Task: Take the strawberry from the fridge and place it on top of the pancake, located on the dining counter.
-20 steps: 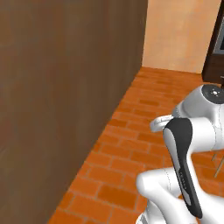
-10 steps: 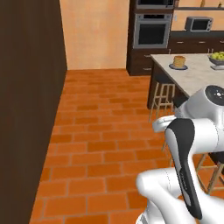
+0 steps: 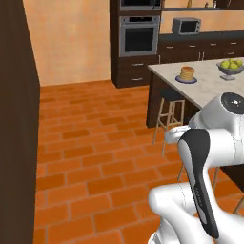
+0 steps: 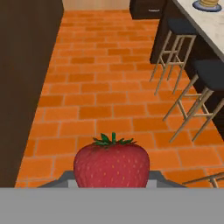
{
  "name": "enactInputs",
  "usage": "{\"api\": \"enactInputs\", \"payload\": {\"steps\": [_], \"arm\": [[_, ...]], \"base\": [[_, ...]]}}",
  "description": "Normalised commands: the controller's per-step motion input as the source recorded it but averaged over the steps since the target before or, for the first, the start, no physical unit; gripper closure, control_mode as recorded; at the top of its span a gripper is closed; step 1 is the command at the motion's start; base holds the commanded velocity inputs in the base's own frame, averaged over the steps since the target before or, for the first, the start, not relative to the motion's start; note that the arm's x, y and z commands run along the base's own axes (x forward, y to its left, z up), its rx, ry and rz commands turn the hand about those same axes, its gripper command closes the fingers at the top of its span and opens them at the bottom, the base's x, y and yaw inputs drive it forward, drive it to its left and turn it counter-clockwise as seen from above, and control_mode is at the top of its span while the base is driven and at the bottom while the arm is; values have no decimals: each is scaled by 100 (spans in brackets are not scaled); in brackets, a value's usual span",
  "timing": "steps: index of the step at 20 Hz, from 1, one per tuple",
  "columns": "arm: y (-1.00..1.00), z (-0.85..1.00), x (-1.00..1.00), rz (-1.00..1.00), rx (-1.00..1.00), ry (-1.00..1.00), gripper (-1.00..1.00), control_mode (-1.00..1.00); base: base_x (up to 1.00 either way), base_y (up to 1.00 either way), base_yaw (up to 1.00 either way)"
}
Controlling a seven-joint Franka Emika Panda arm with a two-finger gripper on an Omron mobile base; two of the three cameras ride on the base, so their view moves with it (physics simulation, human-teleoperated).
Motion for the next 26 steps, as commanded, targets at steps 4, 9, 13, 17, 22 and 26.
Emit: {"api": "enactInputs", "payload": {"steps": [4,9,13,17,22,26], "arm": [[0,0,0,0,0,0,100,100],[0,0,0,0,0,0,100,100],[0,0,0,0,0,0,100,100],[0,0,0,0,0,0,100,100],[0,0,0,0,0,0,100,100],[0,0,0,0,0,0,100,100]], "base": [[100,60,-54],[100,94,-27],[100,64,-29],[100,47,-43],[100,51,-41],[99,30,-40]]}}
